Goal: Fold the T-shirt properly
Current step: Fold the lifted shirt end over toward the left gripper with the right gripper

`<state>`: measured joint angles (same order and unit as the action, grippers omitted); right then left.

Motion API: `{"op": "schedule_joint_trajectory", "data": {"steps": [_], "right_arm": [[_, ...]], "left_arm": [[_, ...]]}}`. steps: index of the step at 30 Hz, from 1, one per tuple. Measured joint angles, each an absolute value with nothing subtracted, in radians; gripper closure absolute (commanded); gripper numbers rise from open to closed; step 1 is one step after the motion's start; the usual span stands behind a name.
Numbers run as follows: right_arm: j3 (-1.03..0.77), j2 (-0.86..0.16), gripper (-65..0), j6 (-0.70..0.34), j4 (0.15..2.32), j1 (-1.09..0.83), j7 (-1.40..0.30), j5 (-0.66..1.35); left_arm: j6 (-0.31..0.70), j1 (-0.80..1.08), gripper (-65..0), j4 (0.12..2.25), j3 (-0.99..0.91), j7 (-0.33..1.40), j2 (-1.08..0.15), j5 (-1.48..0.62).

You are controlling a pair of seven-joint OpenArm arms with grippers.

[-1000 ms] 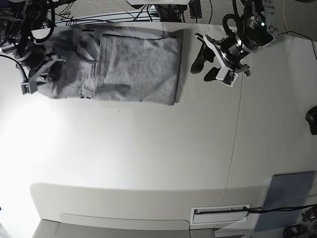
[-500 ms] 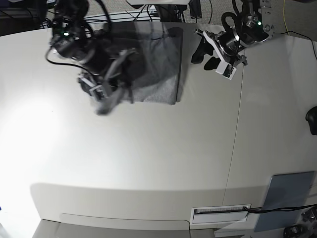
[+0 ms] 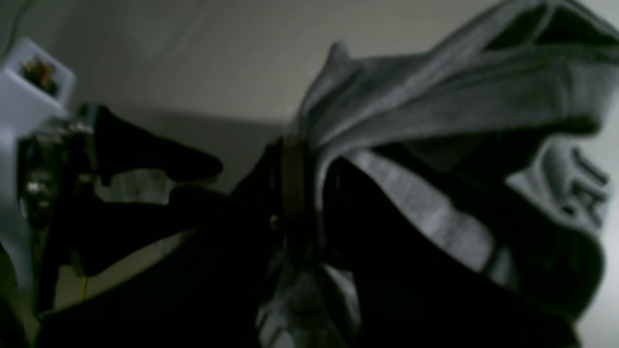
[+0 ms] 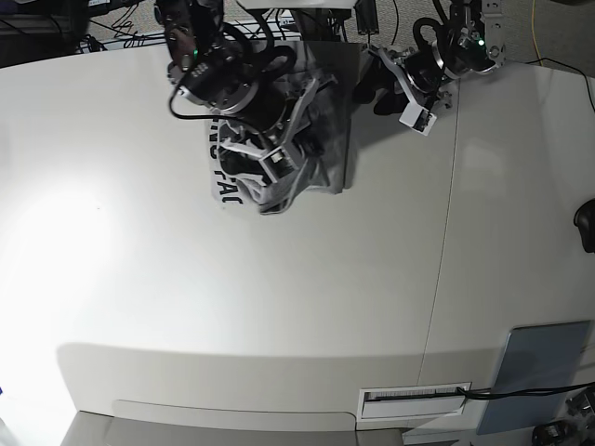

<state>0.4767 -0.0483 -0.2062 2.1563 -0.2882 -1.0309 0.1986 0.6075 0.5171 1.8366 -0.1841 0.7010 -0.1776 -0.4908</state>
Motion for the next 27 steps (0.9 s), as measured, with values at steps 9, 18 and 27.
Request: {"op": "schedule_joint_trajectory", "data": {"steps": [9,18,27], "right_arm": [[0.493,-0.047,0.0,-0.262,2.04,-0.284,-0.938,0.192],[0.496,-0.047,-27.0,-0.412,2.026,-0.271,-0.836,0.231],[0.494,-0.047,-27.0,-0.412,2.024,-0.207,-0.881,0.439]], "left_arm": [[0.607,0.517,-28.3,1.837,-0.184,0.701,-0.178,-0.491],[0.607,0.517,-28.3,1.837,-0.184,0.701,-0.178,-0.51],[0.607,0.519,-28.3,1.865,-0.185,0.702,-0.178,-0.55]]}}
